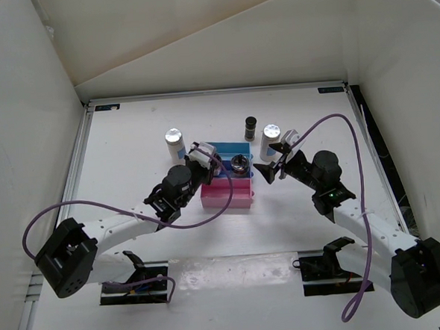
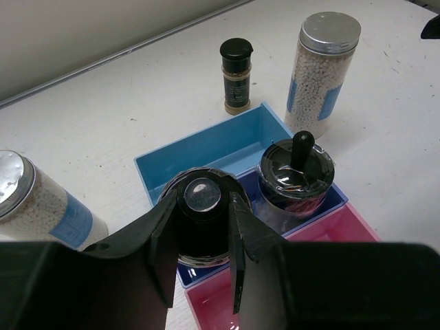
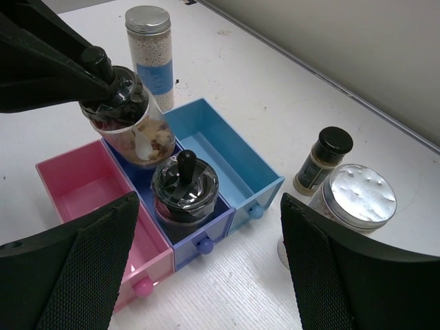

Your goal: Organize the condiment bottles

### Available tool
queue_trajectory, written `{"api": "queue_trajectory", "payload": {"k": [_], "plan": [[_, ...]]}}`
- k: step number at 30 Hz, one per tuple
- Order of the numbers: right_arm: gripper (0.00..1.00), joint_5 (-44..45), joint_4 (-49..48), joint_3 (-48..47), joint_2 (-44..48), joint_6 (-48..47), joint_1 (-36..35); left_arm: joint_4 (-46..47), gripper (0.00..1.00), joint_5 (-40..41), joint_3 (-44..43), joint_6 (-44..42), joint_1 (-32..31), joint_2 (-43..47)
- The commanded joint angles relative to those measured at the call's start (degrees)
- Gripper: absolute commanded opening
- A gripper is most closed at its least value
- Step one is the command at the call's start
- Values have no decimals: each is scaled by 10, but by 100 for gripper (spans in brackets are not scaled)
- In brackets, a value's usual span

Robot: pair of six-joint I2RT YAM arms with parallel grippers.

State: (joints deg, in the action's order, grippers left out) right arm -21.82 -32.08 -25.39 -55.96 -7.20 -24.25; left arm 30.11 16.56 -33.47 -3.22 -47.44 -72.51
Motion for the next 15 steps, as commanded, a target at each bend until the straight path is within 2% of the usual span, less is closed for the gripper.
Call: {"api": "queue_trajectory", "payload": {"k": [1,10,15], "plan": [[85,-1,-31,-2,-1,5,-4,-32,1,15,2,7,-1,11],[85,-2,-34,-1,-6,7,1,-53,1,3,-19,9,-7,27],[85,-5,-40,2,-9,10,0,-99,1,5,-47,7,-11,33]]}}
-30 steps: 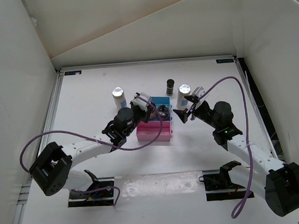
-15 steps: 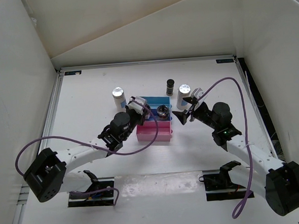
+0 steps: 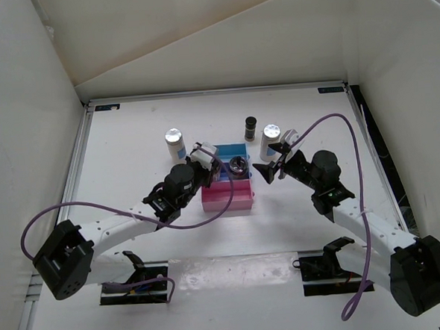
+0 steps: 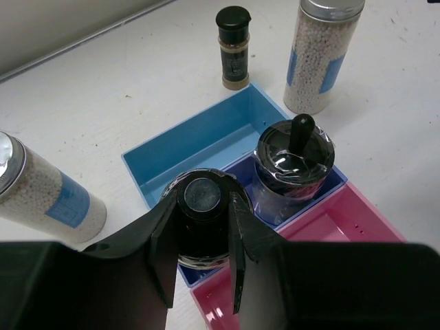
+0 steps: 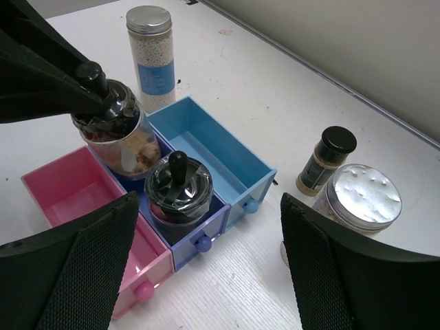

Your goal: Organize the condiment bottles

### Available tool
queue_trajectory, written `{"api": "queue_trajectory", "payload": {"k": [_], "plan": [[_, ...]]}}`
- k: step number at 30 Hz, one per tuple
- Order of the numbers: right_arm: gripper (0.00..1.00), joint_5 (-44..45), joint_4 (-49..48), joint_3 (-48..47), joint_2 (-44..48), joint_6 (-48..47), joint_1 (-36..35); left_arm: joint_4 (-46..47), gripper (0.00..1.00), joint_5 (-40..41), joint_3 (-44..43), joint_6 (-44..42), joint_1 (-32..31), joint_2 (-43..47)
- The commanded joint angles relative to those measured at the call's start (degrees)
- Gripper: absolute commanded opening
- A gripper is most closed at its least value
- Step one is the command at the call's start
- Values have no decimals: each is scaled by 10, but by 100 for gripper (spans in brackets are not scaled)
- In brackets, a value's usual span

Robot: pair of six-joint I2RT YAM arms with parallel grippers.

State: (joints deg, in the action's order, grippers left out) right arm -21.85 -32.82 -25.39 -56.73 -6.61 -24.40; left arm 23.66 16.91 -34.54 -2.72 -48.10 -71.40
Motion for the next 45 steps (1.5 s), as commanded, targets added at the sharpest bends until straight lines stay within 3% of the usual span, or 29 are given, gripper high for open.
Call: {"api": "queue_trajectory", "payload": {"k": [1,9,37,38,40,41,42,45], "plan": [[85,-5,-33,2,-2,4,1,-47,1,0,-44,3,-4,23],[85,-7,-36,2,-8,5,4,-85,1,-4,-82,3,-5,6],[85,-13,-40,8,-15,8,16,135,1,-18,32,74,21,-78],[85,-11,-40,8,-15,8,16,137,19,-18,34,74,21,-81],[85,-9,-42,9,-14,8,15,143,41,-18,36,74,21,-86],[85,-9,-42,10,-15,8,15,147,57,-17,40,74,22,-88],[85,-8,-43,10,-15,9,16,150,66,-17,40,73,22,-88],[85,-6,-42,11,-15,9,15,147,81,-16,36,70,21,-85]]}}
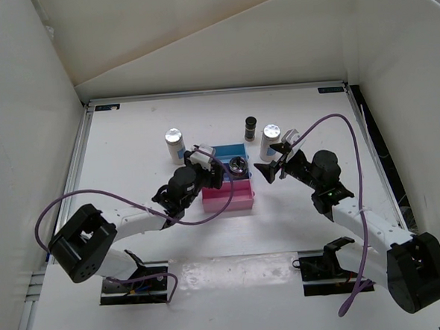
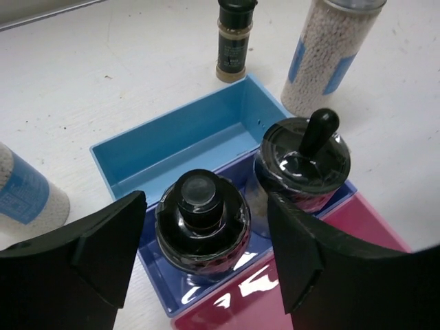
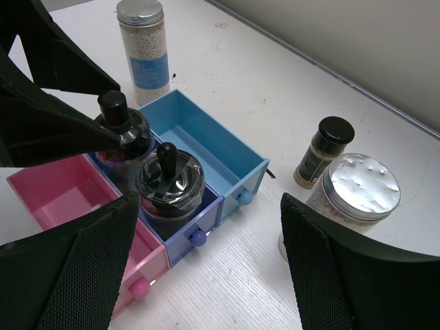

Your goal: Organize the condiment bottles

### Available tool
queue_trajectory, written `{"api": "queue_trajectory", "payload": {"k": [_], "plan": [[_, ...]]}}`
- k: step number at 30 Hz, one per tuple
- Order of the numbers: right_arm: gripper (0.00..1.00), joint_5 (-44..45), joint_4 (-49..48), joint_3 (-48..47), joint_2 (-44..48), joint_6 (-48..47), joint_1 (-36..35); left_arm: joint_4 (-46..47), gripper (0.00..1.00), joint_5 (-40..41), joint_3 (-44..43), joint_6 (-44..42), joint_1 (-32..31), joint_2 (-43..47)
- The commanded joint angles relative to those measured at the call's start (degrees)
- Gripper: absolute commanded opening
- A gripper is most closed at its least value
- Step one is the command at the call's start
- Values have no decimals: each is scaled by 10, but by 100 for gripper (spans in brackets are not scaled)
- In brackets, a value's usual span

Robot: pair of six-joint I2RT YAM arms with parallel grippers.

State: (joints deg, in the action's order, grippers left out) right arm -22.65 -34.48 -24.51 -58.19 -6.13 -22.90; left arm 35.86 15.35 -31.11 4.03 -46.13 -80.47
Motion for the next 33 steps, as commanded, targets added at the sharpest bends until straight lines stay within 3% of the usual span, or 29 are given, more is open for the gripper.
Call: {"api": "queue_trajectory", "payload": {"k": [1,9,17,21,25,33], "plan": [[85,4,-25,2,0,3,0,26,82,-3,-1,1,2,9],[85,18,-13,-5,-5,-11,0,5,86,-23,-29,-24,-3,60],[86,57,46,-69,-31,-48,11,-93,88,-15,-103,-115,-8,118],[86,53,49,-98,-57,-47,43,-112,88,-37,-127,-119,42,135],[88,39,45,-119,-85,-43,81,-134,89,-99,-134,-55,115,144],[89,20,3,-135,-159,-6,99,-154,89,-111,-123,-23,189,148]]}}
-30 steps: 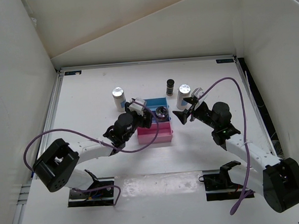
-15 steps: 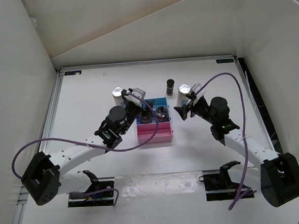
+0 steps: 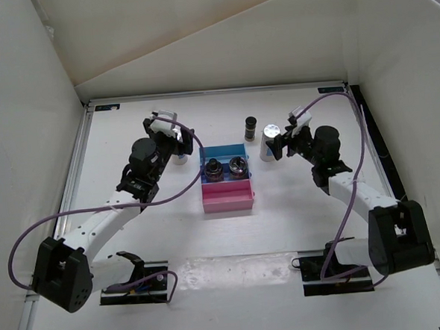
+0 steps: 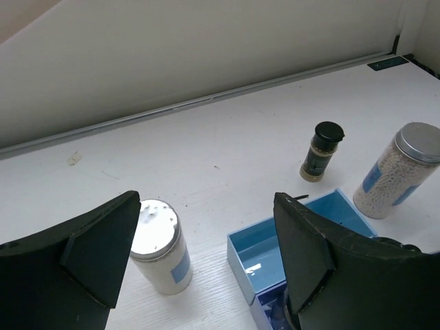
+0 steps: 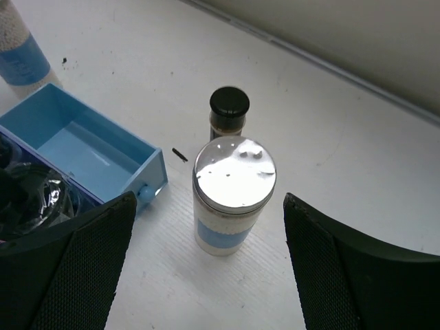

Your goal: Organize the condiment bottles

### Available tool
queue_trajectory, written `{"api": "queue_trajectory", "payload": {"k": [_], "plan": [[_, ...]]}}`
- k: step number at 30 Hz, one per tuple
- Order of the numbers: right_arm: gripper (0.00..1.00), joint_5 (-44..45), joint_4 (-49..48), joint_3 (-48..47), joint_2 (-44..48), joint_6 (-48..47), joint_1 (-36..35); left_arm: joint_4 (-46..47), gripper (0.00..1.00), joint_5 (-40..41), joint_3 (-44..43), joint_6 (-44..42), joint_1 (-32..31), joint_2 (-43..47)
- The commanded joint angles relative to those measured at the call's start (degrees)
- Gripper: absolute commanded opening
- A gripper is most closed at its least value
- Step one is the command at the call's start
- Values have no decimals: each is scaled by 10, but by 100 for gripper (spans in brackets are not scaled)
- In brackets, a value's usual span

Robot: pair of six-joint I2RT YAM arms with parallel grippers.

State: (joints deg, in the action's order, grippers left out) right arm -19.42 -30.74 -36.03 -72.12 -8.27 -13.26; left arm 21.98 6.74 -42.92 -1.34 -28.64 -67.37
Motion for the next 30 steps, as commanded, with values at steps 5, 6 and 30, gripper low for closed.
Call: {"api": "queue_trajectory", "payload": {"k": [5,6,30], "plan": [[90,-26,-64,-35,-81,39,12,-15,89,-34,-2,39,34,5],[90,-29,-69,-40,-87,46,15,-14,89,-34,-2,39,35,3],[53,-63,-117,-101,-211,79,17,12,89,-45,-1,57,67,-33]]}}
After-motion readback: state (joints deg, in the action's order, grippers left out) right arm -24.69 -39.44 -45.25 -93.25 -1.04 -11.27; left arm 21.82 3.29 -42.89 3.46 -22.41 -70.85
